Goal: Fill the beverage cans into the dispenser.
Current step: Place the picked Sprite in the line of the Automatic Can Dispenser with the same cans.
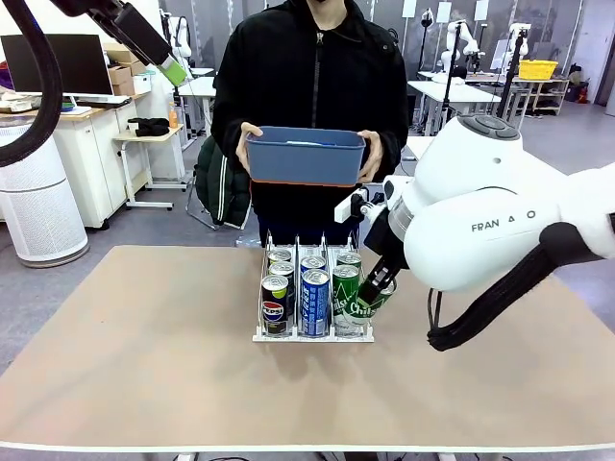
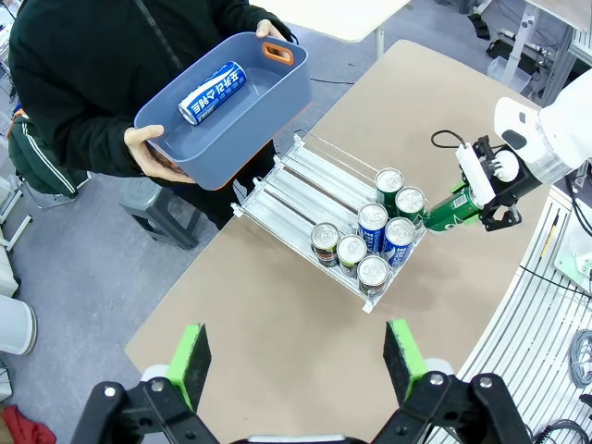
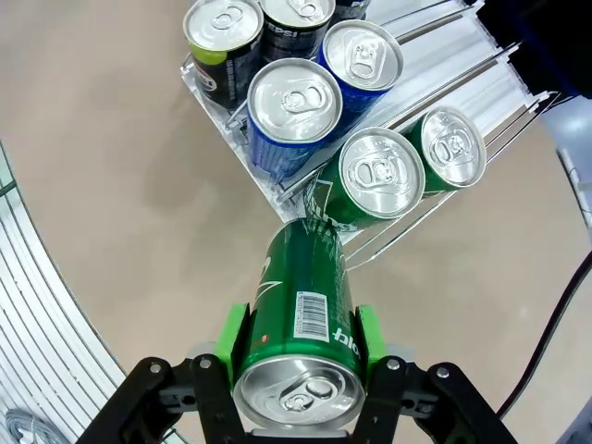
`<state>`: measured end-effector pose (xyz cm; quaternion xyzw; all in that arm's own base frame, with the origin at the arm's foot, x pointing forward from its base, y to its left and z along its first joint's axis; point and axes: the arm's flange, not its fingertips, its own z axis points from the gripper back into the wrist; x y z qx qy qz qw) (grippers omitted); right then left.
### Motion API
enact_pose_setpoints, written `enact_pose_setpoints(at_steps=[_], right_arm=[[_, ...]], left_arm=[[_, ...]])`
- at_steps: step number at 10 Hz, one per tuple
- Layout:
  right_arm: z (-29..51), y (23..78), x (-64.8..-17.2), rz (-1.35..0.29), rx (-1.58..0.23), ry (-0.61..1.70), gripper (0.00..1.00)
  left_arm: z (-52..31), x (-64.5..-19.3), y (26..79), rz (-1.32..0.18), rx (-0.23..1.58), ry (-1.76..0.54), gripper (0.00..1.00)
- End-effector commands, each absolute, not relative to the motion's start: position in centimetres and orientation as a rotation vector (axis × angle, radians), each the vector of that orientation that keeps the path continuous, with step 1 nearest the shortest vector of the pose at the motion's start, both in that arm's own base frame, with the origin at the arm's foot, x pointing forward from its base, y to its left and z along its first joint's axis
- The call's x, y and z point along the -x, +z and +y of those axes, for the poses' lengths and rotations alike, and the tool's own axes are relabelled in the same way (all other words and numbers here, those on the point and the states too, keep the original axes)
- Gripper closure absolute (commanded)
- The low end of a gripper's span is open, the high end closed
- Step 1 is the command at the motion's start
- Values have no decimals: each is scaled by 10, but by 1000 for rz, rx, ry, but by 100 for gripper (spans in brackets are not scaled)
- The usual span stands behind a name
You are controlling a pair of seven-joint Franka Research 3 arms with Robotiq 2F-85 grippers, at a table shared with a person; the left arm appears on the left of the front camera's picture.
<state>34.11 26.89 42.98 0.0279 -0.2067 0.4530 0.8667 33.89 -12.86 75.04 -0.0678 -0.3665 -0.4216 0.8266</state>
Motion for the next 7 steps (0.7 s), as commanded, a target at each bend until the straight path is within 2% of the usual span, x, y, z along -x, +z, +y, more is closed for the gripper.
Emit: enact_pose_setpoints(at_steps=[1, 7], right_arm=[[280, 428, -363, -482, -33, 907, 42], [289, 415, -394, -489, -21, 865, 42]], left_arm=[[-128, -339, 750, -779, 149, -891, 0], [-128, -339, 750, -779, 149, -891, 0]])
